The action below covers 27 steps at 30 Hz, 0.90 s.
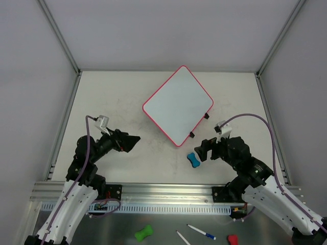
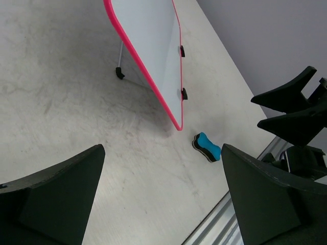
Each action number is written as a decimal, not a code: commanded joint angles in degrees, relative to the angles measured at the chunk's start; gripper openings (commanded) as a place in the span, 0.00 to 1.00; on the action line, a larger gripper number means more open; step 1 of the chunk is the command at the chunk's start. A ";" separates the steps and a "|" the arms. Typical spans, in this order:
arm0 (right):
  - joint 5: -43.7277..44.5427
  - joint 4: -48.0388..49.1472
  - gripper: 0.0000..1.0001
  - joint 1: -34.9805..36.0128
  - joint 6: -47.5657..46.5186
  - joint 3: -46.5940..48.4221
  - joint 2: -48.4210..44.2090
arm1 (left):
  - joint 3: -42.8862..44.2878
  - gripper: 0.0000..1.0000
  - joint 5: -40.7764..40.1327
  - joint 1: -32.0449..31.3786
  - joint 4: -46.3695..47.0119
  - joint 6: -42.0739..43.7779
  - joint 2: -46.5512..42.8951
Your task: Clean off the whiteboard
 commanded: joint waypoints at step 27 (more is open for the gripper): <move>-12.45 0.02 0.99 -5.90 2.82 2.17 0.48 | -3.71 0.99 -34.10 -27.55 -3.31 13.13 -7.92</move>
